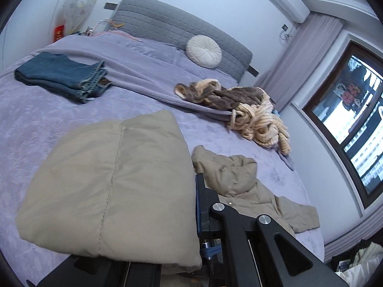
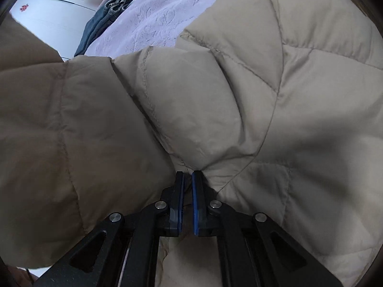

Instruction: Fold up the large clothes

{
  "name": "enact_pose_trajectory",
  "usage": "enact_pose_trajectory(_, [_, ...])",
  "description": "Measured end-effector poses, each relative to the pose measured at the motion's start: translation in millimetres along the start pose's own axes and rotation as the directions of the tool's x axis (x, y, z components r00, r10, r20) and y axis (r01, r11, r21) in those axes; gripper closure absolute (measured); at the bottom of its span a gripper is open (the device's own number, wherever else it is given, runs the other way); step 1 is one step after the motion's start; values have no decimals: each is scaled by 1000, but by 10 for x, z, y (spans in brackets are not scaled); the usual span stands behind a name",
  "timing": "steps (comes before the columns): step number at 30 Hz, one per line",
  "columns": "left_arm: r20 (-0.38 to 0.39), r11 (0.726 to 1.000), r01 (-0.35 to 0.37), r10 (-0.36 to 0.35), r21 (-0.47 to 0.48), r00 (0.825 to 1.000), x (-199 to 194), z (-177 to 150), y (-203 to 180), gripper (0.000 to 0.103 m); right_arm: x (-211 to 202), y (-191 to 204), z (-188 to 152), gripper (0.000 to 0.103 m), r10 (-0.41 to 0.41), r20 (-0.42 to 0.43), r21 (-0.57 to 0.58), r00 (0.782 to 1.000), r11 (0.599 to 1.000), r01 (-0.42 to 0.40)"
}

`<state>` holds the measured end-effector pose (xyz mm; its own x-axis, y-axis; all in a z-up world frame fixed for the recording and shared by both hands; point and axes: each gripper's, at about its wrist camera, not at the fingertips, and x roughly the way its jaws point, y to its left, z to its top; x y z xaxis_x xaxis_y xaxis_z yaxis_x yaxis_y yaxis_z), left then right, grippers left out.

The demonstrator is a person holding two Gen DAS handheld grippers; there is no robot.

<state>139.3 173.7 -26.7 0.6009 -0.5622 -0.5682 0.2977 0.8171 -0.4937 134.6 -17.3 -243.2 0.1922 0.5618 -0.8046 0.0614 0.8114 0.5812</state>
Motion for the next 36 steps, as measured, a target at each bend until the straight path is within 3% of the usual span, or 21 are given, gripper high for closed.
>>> enact_pose_trajectory(4, [-77,996,50,-44,76,996,384,-101,-586,97,-591,-316,-160,98,-18,82,49,996,999,14])
enact_pose_trajectory(8, [-205,980,36,5,194,979,994,-471,-1031,97,-1286,-821,-383,97,-149,184,101,972,986,132])
enact_pose_trajectory(13, [-353,951,-24,138,307,925,1748,-1164,-1251,97,-1747,-1303,-627,97,-268,220,171,938,957,233])
enact_pose_trajectory(17, [-414,922,-77,243,379,877,2061,-1546,-1172,96,-1852,-1536,-728,96,-287,209,219,935,945,241])
enact_pose_trajectory(19, [-401,910,-97,271,404,875,2075,-1634,-1165,87,-1955,-1650,-670,96,-280,209,224,937,946,233])
enact_pose_trajectory(20, [-399,911,-91,263,401,878,2057,-1634,-1159,62,-1943,-1669,-659,96,-278,208,222,938,947,231])
enact_pose_trajectory(21, [-400,918,-78,245,390,883,2026,-1628,-1168,26,-1962,-1727,-671,96,-276,207,217,938,948,231])
enact_pose_trajectory(22, [-392,921,-69,230,382,891,1978,-1612,-1190,14,-1927,-1730,-623,95,-278,204,211,939,949,235])
enact_pose_trajectory(24, [-349,912,-81,234,401,907,1860,-1568,-1265,9,-1972,-1719,-638,94,-285,200,194,937,949,247])
enact_pose_trajectory(25, [-352,907,-81,241,413,905,1814,-1540,-1288,9,-1988,-1693,-616,94,-289,199,184,936,950,254])
enact_pose_trajectory(26, [-354,908,-82,242,411,904,1760,-1496,-1289,9,-1990,-1642,-574,94,-294,200,172,935,950,262])
enact_pose_trajectory(28, [-333,922,-74,212,381,919,1508,-1385,-1223,9,-1993,-1578,-569,93,-310,203,148,929,947,284])
enact_pose_trajectory(30, [-289,935,-99,204,340,935,1228,-1207,-1065,9,-2023,-1457,-567,74,-341,206,103,917,940,326])
enact_pose_trajectory(31, [-263,946,-122,205,300,943,1066,-1108,-934,9,-2021,-1339,-538,38,-358,219,68,908,934,351])
enact_pose_trajectory(32, [-250,956,-138,204,258,946,954,-1015,-801,9,-2023,-1223,-521,13,-365,242,36,899,929,368])
enact_pose_trajectory(36, [-250,978,-208,199,-8,947,680,-691,66,9,-1861,-613,-433,13,-389,316,-160,865,877,453])
